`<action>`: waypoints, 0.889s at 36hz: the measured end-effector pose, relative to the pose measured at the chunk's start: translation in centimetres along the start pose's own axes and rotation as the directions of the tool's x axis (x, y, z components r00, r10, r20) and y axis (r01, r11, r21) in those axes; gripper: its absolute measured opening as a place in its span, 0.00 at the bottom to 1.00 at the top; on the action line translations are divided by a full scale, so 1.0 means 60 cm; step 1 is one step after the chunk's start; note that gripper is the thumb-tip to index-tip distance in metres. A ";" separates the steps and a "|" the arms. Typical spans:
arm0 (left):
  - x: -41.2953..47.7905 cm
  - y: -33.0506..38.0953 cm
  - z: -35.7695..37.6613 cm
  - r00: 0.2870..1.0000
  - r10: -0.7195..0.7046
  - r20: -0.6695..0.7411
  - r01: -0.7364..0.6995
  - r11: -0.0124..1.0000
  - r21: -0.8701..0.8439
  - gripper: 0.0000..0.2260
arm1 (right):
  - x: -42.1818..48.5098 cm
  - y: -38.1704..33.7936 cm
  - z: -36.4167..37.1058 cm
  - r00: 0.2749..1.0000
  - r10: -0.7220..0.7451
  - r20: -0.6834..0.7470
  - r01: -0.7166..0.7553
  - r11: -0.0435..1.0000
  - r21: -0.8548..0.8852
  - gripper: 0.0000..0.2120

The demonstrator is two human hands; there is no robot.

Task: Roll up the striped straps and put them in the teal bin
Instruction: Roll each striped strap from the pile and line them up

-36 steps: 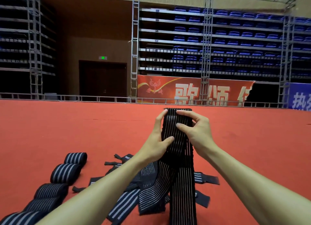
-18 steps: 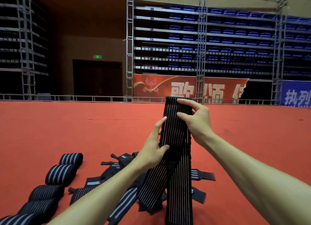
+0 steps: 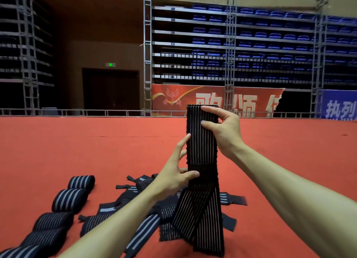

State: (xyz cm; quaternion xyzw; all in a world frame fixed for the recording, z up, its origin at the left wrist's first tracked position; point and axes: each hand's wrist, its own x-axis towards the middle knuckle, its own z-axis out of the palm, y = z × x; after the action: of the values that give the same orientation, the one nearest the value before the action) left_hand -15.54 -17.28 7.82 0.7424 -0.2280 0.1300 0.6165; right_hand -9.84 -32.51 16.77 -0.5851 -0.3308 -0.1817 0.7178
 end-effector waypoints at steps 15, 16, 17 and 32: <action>0.009 0.001 0.019 0.998 -0.020 -0.056 0.019 0.999 -0.030 0.40 | 0.023 -0.020 -0.007 0.999 -0.032 -0.035 0.033 0.999 0.026 0.19; 0.008 -0.001 0.020 0.998 -0.024 -0.057 0.023 1.000 -0.021 0.40 | 0.025 -0.021 -0.008 0.999 -0.035 -0.041 0.036 0.999 0.024 0.19; 0.008 -0.003 0.023 0.998 -0.023 -0.056 0.023 1.000 -0.016 0.40 | 0.028 -0.022 -0.008 0.998 -0.036 -0.051 0.037 0.999 0.028 0.19; -0.012 -0.063 0.029 0.998 -0.005 -0.064 0.016 0.984 0.178 0.39 | 0.072 -0.014 -0.019 0.986 -0.050 -0.159 0.051 0.999 0.005 0.20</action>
State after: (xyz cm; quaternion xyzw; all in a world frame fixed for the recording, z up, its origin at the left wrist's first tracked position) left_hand -14.43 -18.34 3.87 0.7914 -0.1918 0.1703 0.5549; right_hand -6.99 -33.24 20.23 -0.5570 -0.2880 -0.2443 0.7397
